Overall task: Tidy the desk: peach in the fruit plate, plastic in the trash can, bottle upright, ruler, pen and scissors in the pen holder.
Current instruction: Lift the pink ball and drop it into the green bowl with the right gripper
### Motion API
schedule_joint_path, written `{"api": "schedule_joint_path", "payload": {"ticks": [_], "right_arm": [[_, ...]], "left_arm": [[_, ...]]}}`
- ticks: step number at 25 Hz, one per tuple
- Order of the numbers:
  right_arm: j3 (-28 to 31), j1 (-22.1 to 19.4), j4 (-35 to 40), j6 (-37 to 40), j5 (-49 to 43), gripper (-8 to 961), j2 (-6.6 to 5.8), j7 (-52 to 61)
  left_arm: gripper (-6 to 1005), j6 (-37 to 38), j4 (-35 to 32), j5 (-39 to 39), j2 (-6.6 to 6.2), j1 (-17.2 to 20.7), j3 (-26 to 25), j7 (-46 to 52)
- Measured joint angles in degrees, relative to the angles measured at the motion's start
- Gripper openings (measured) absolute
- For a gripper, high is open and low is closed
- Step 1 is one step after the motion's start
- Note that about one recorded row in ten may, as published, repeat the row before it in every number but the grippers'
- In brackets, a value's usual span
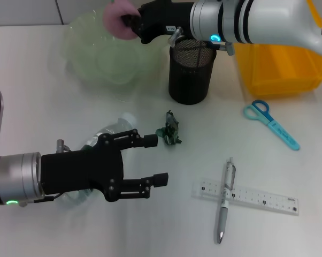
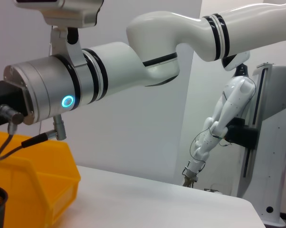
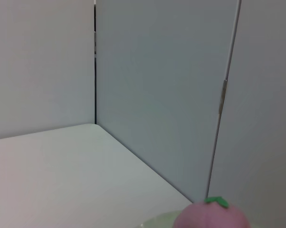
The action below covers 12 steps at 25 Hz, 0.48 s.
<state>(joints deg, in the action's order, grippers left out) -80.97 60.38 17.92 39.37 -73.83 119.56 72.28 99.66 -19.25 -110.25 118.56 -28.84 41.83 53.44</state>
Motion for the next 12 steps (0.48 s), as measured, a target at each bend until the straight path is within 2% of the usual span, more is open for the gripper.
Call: {"api": "schedule_joint_path", "payload": {"ticks": [12], "right_arm": [[-0.1, -0.3, 0.3, 0.0, 0.0, 34, -0.03, 0.0]], "left_arm": [[797, 0.0, 0.0, 0.5, -0.02, 0.0, 0.0, -0.1]]}}
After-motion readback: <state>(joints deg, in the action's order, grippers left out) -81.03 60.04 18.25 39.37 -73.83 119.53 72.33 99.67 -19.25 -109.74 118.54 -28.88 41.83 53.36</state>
